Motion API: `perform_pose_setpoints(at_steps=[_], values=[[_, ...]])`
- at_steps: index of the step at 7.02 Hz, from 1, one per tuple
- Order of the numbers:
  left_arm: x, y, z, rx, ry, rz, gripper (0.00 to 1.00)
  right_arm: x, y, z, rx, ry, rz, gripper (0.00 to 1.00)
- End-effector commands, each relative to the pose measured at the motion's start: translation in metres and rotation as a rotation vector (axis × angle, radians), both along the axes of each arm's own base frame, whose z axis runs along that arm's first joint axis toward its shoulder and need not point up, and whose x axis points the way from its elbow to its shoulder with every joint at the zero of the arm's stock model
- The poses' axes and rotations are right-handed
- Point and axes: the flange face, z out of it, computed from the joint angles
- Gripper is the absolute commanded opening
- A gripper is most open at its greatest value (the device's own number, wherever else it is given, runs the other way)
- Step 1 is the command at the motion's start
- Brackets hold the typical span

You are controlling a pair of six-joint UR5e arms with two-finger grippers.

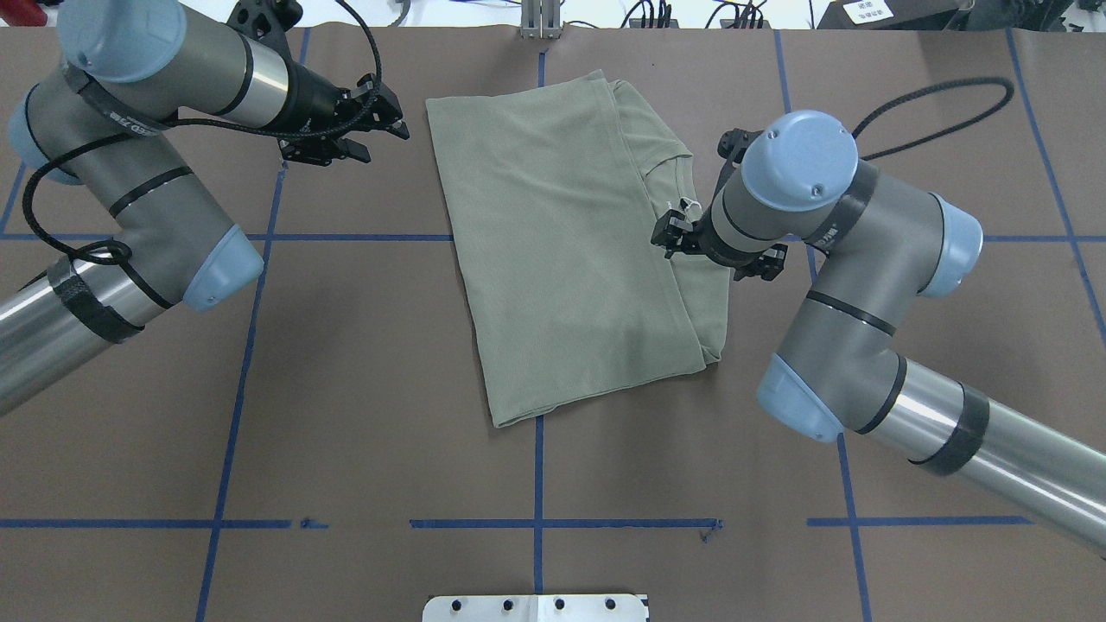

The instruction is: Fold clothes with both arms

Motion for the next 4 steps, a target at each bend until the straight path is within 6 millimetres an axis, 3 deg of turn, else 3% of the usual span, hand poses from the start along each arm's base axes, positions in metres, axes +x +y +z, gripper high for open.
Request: perform_pose_setpoints(at_steps=[1, 4], values=[[-0.0021, 0.0036, -0.0033, 0.018, 0.005, -0.005, 0.66, -0.0159, 0.0182, 0.0530, -0.152, -0.139, 0.192, 1.00], [-0.0003, 0.0048, -0.0033, 0.020, 0.005, -0.001, 0.65, -0.0187, 0.0248, 0.0474, -0.229, -0.177, 0.251, 1.00]])
